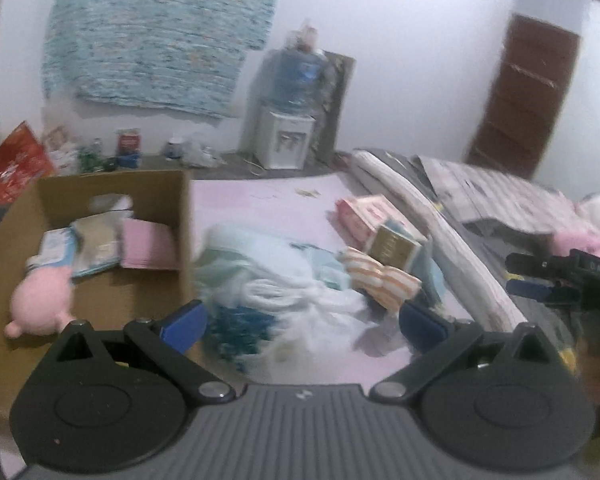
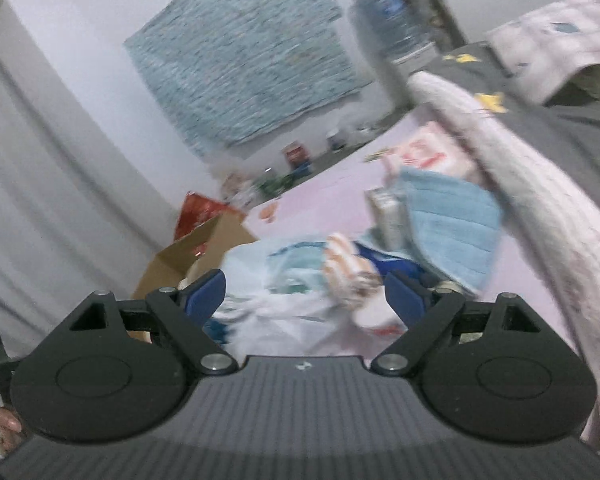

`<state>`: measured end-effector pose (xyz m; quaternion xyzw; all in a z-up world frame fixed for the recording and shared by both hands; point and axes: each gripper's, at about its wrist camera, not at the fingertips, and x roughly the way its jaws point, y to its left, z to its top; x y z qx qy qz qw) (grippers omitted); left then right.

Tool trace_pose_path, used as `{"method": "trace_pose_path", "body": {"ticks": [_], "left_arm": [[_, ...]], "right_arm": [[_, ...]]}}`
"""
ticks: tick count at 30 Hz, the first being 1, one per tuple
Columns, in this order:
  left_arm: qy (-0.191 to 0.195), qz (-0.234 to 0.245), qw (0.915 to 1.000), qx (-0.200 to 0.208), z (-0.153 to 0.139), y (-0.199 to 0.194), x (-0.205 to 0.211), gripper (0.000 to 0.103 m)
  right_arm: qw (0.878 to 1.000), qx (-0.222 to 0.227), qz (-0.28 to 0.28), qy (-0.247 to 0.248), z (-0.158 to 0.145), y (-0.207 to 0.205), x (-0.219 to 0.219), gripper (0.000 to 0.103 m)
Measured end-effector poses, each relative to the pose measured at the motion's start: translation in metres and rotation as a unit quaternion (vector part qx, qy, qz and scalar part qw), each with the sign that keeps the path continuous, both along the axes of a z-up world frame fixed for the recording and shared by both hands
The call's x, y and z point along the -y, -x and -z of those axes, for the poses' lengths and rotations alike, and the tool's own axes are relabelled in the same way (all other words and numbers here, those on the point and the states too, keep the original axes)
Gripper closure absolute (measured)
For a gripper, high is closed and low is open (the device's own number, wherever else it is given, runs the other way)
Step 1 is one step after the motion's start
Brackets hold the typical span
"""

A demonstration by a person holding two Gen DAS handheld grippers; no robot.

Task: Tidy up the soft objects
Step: 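Move both tools back toward the remaining items on the mat, then grasp the orange-striped white sock roll with the left gripper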

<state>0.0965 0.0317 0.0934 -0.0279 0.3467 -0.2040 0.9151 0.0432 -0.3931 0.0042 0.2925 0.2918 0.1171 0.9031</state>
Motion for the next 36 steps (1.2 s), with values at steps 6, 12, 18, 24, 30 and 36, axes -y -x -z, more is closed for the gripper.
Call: {"method": "trace_pose_path", "body": {"ticks": [6,12,18,24,30,36], "left_arm": [[0.003,0.033,0.9991,-0.027,0.016,-0.021,0.050,0.000],[0.020,0.057,0.9943,-0.088,0.032,-0.065,0.093,0.001],[0.054,0.051,0.9809,-0.180,0.058,-0.128,0.133,0.008],[0.050,0.023,0.9661,-0.252,0.092,-0.170,0.159,0.021],[0.038,0.006,0.9582,-0.284,0.116,-0.188,0.172,0.031],[0.051,-0.008,0.9573,-0.285,0.125,-0.195,0.170,0.042]], "right_arm": [[1.000,-0.006,0.020,0.017,0.023,0.000,0.003,0.016],[1.000,-0.003,0.028,0.011,0.032,-0.001,0.015,0.016],[0.999,-0.011,0.033,0.004,0.040,-0.002,0.027,0.016],[0.999,-0.014,0.043,0.006,0.050,-0.008,0.037,0.016],[0.999,-0.018,0.040,0.004,0.058,-0.021,0.041,0.016],[0.999,-0.027,0.044,-0.001,0.068,-0.034,0.044,0.016]]}}
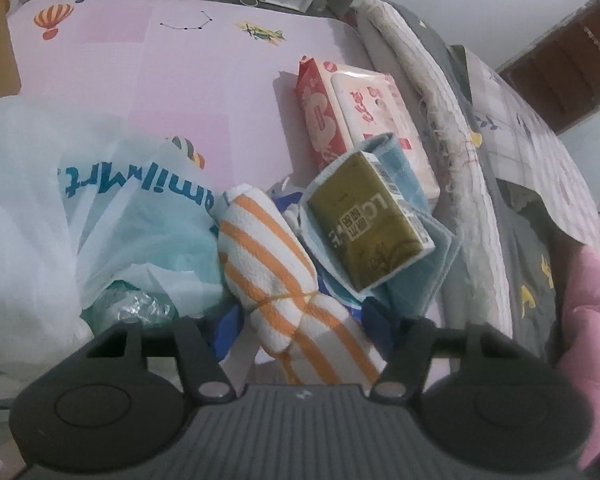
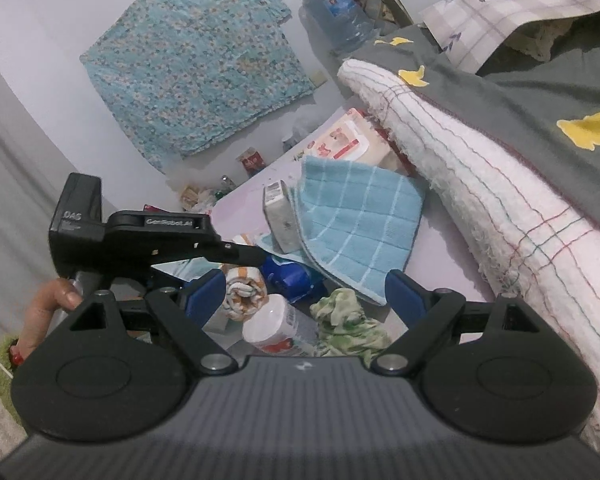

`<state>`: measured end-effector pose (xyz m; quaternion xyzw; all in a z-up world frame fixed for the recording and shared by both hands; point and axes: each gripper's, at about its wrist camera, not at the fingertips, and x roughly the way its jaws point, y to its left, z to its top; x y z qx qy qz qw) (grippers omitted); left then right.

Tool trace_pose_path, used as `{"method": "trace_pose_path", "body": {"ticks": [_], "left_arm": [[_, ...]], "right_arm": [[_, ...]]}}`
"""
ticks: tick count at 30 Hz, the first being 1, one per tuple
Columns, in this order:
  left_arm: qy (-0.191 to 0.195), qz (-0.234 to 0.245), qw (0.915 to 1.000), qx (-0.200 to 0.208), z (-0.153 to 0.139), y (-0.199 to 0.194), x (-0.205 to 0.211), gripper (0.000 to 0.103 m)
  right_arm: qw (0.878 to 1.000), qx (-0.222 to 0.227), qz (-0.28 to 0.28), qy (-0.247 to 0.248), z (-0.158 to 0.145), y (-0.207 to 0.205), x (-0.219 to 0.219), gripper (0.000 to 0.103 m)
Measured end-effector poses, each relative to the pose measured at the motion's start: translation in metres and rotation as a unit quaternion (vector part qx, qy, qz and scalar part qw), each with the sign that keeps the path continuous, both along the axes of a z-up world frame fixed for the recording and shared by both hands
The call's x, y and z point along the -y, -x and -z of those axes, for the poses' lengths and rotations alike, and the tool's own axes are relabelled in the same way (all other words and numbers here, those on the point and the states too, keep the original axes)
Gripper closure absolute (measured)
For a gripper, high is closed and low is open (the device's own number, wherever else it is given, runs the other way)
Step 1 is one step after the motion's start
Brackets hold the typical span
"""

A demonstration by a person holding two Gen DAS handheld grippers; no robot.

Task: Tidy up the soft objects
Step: 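Grasp the orange-striped white sock roll with the left gripper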

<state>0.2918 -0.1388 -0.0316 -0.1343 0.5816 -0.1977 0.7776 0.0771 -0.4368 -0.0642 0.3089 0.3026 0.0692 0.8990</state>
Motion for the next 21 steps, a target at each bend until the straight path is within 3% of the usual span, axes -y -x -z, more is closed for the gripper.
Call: {"method": "trace_pose_path", "body": {"ticks": [5,12,16,21], "left_arm": [[0.007,-0.002,0.9999,0.009,-0.004,0.003,-0.008,0.053],[0.036,-0.001,0.9985,0.040,-0.027,0.019,-0.025,0.054],[0.051,-0.001,0.9965,0.065,-0.044,0.033,-0.037,0.054],[0.059,-0.006,0.9926,0.106,-0.063,0.054,-0.056,0.054]], "right_arm": [[1.000,-0.003,0.002,0.000,0.004,-0.006,0.000,0.016],[0.999,0.014,-0.028,-0.016,-0.001,-0.013,-0.011,0.020],[0.998,0.014,-0.058,-0.022,-0.004,-0.023,-0.022,0.029],[0.993,-0.018,-0.091,-0.070,0.004,-0.051,-0.031,0.038]]}}
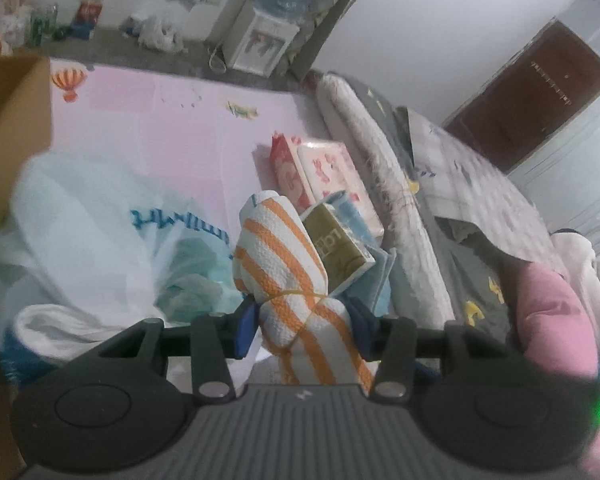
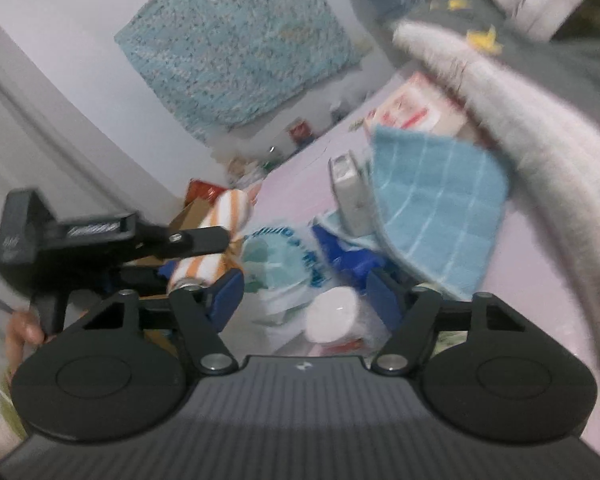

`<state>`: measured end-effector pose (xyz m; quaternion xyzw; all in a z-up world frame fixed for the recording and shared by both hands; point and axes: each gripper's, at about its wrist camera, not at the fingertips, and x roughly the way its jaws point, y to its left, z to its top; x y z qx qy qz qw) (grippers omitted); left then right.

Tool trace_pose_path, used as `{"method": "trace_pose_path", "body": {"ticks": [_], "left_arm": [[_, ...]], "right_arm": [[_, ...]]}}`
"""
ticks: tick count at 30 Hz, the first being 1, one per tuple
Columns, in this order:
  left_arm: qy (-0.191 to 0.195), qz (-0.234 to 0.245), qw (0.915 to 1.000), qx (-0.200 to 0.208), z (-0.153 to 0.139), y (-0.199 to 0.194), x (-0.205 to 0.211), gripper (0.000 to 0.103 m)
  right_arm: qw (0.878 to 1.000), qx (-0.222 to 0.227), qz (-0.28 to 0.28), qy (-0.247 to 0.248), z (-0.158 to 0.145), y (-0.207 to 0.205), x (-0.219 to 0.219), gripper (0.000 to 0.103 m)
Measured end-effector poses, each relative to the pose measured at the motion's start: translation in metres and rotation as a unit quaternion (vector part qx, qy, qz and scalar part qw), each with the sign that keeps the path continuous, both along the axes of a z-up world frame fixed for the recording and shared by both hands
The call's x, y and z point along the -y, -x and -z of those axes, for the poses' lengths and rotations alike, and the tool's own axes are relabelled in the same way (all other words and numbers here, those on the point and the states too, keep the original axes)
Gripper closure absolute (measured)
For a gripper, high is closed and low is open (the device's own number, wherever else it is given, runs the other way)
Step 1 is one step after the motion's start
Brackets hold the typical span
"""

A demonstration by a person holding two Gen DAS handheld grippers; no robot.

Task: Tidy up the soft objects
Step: 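Grasp the orange-striped white sock roll with the left gripper, then grasp the blue wipes pack beside the blue towel with the right gripper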

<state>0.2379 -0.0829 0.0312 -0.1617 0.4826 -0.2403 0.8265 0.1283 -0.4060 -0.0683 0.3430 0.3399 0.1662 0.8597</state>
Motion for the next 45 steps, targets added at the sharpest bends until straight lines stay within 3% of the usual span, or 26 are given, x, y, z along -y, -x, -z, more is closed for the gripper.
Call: {"method": "trace_pose_path", "body": {"ticks": [7,13,19,24,30,35,40,45], "left_arm": [[0.021,-0.019,0.9996,0.002,0.002,0.015,-0.023,0.054],[0.031,-0.023,0.9992,0.001,0.005,0.019,-0.035,0.054],[0.042,-0.023,0.9988,0.004,0.004,0.018,-0.040,0.054],[0.045,-0.022,0.9987,0.005,0.004,0.020,-0.043,0.054],[0.047,-0.025,0.9985,0.008,0.003,0.022,-0.048,0.054],[0.038,-0.030,0.9988,0.005,0.002,0.022,-0.048,0.054],[0.030,-0.037,0.9988,0.011,-0.002,0.025,-0.046,0.054],[0.020,-0.041,0.9989,0.011,-0.003,0.028,-0.045,0.054]], "right_arm": [[0.994,-0.105,0.000,0.036,0.027,-0.056,-0.015,0.037],[0.985,-0.169,0.030,0.010,0.052,-0.088,-0.010,0.035],[0.982,-0.169,0.068,-0.051,0.067,-0.088,-0.007,0.036],[0.971,-0.171,0.108,-0.129,0.087,-0.080,-0.002,0.038],[0.971,-0.165,0.120,-0.122,0.090,-0.084,-0.014,0.042],[0.964,-0.161,0.132,-0.166,0.102,-0.080,-0.012,0.055],[0.949,-0.149,0.141,-0.240,0.111,-0.079,-0.006,0.060],[0.920,-0.151,0.141,-0.333,0.127,-0.073,0.000,0.061]]}}
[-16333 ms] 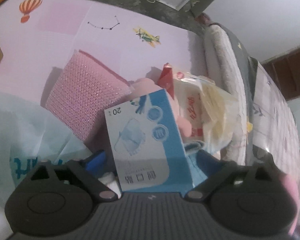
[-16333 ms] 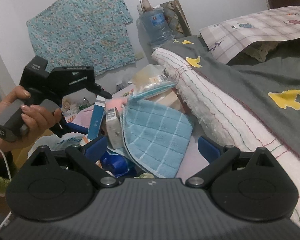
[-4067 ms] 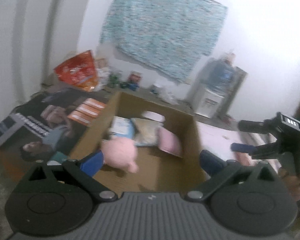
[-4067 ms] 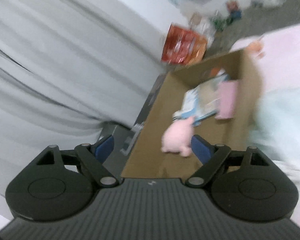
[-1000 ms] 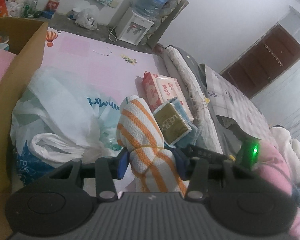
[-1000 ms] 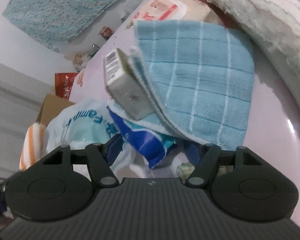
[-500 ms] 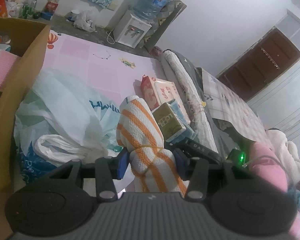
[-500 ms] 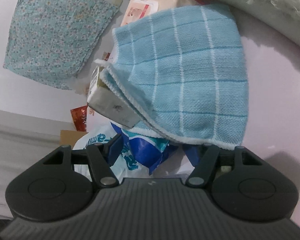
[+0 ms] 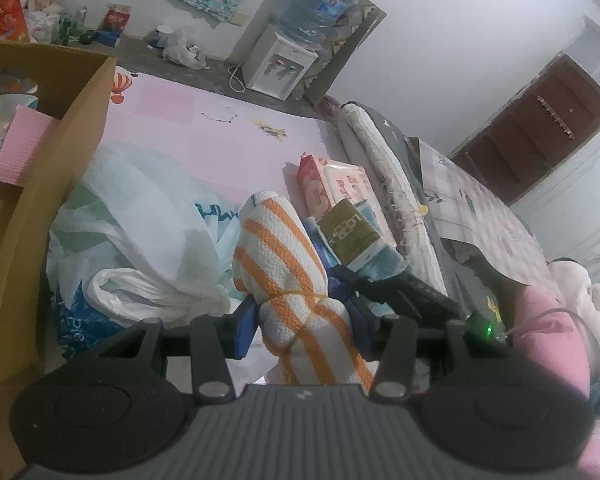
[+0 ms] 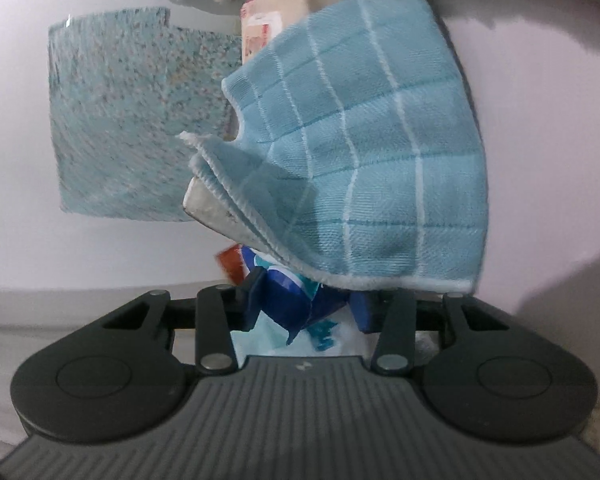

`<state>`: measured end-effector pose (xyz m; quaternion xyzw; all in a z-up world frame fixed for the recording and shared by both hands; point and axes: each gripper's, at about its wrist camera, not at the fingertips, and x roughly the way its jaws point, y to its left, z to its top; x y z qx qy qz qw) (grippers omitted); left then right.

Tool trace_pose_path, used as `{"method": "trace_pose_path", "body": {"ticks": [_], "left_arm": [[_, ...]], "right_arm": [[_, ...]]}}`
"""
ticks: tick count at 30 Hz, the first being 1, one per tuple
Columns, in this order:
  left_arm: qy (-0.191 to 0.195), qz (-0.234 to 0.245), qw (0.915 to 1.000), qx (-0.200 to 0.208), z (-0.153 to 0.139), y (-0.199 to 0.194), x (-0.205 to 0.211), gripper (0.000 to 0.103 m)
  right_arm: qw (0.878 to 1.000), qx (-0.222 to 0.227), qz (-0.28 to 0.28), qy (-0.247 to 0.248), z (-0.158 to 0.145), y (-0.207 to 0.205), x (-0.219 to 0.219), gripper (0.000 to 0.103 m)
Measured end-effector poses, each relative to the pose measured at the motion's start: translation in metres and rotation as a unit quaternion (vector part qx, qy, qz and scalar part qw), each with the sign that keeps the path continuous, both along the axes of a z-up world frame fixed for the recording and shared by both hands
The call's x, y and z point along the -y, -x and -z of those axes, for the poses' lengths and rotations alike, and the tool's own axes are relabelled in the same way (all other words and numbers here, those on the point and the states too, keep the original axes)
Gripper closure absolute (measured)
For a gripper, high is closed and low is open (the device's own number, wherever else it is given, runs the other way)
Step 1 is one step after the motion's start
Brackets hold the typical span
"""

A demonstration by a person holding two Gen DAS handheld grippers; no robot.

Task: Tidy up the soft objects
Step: 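Grasp the blue wipes pack beside the blue towel with the right gripper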

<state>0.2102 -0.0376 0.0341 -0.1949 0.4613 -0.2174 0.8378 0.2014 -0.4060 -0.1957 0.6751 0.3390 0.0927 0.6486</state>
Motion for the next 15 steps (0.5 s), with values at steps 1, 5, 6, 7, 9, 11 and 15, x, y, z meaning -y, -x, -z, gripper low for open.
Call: {"method": "trace_pose_path", "body": {"ticks": [1,5,6,7,9,11,15], "left_arm": [[-0.001,-0.001,1.0000,0.000,-0.001,0.000,0.000,0.054],[-0.005,-0.005,1.0000,0.003,-0.003,0.001,0.001,0.054],[-0.006,-0.006,1.0000,0.004,-0.004,0.001,0.001,0.054],[-0.006,-0.007,1.0000,0.004,-0.004,0.001,0.001,0.054],[-0.006,-0.008,0.9999,0.004,-0.004,0.001,0.001,0.054],[-0.008,-0.009,0.9999,0.005,-0.005,0.003,0.000,0.054],[-0.009,-0.012,0.9998,0.011,-0.010,0.005,-0.002,0.054]], "right_arm": [[1.000,0.002,0.002,-0.014,0.002,0.001,0.000,0.061],[0.997,0.024,0.008,-0.067,0.001,0.005,0.006,0.061],[0.996,0.030,0.008,-0.080,0.001,0.005,0.005,0.061],[0.995,0.037,0.007,-0.095,0.000,0.006,0.005,0.061],[0.993,0.050,0.003,-0.107,-0.006,0.010,0.006,0.061],[0.991,0.064,-0.001,-0.116,-0.012,0.014,0.006,0.061],[0.989,0.088,-0.006,-0.117,-0.027,0.021,0.010,0.061]]}}
